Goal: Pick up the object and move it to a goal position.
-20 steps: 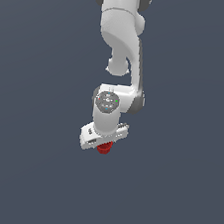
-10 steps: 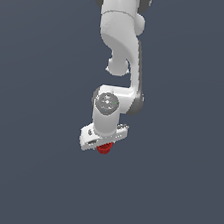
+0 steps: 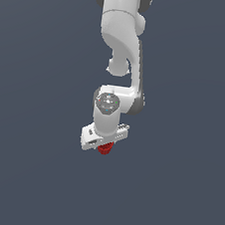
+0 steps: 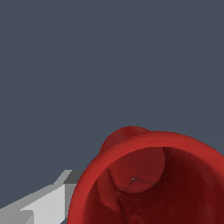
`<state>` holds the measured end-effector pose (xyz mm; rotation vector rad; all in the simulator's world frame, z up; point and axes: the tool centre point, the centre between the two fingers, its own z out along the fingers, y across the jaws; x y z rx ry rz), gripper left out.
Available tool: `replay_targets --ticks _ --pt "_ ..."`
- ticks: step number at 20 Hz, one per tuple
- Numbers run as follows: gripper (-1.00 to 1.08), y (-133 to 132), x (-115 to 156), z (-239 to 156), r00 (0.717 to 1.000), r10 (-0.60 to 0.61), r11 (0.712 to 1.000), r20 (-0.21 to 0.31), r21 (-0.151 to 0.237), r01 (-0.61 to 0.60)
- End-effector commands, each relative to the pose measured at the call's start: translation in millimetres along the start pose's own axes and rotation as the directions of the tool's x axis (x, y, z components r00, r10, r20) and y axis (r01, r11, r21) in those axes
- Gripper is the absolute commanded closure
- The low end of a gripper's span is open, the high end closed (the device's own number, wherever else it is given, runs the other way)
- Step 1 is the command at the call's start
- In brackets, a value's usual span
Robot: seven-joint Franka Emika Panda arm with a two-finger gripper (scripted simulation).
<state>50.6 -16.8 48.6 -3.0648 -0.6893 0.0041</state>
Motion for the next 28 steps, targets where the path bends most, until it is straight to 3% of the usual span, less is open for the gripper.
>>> replay_targets --ticks 1,9,28 --pt "1.08 -2 -1 -5 1.000 0.000 1.000 -0.002 -0.001 0.000" --pt "1.08 -16 -16 -33 1.000 0.000 1.000 -0.002 -0.001 0.000" --pt "1.08 -71 -71 -144 1.000 -0.001 1.000 -0.002 -0.002 0.001"
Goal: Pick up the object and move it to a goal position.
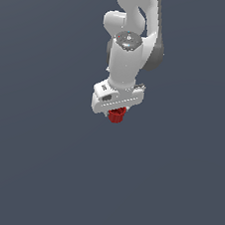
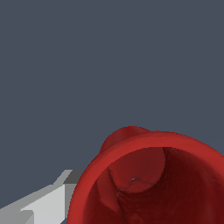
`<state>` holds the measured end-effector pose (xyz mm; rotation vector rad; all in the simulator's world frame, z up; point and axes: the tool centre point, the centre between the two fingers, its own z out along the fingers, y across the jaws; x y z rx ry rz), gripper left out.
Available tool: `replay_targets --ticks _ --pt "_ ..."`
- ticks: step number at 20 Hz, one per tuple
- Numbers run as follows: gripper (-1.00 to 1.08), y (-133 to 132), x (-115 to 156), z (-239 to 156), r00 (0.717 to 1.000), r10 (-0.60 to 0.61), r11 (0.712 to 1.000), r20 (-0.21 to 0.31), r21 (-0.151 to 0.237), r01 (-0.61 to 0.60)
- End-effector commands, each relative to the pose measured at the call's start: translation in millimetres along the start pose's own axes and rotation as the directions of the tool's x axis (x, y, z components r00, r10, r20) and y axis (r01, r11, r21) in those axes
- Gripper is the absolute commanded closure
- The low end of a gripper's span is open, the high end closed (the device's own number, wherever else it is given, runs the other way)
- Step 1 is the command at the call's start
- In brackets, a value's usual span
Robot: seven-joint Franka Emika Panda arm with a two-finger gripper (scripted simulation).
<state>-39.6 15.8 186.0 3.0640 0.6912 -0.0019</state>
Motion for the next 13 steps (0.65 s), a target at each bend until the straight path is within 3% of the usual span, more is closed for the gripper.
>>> replay_targets --ticks 1,13 --pt "1.08 -4 -4 -10 1.000 0.000 1.000 -0.001 0.000 0.000" --pt "1.08 -8 -7 -19 1.000 0.000 1.000 -0.001 0.000 0.000"
